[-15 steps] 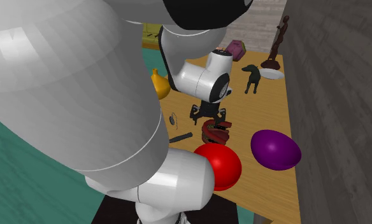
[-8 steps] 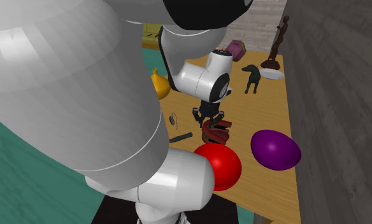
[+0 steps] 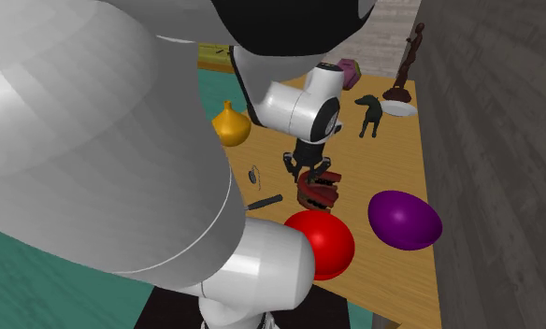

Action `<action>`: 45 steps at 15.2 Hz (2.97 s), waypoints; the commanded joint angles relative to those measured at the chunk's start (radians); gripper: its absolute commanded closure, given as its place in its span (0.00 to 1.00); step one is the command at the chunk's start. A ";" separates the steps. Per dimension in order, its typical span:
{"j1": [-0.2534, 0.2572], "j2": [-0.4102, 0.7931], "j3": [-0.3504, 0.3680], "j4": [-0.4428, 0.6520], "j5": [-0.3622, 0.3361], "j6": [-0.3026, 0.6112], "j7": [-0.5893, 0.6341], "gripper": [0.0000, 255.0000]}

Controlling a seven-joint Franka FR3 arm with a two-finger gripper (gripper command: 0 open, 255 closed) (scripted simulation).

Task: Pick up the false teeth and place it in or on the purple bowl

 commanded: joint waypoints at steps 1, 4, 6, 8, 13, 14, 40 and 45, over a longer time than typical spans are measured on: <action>-0.005 -0.028 0.007 0.006 -0.009 -0.033 0.012 1.00; -0.012 -0.065 0.015 0.021 -0.020 -0.085 0.023 1.00; -0.015 -0.089 0.020 0.033 -0.026 -0.120 0.030 1.00; -0.019 -0.111 0.024 0.046 -0.031 -0.154 0.036 1.00; -0.024 -0.159 0.035 0.082 -0.038 -0.237 0.049 1.00; -0.025 -0.167 0.037 0.089 -0.040 -0.254 0.051 1.00; -0.149 -0.238 -0.169 0.345 -0.150 -0.576 -0.217 1.00; -0.173 -0.180 -0.272 0.446 -0.168 -0.615 -0.346 1.00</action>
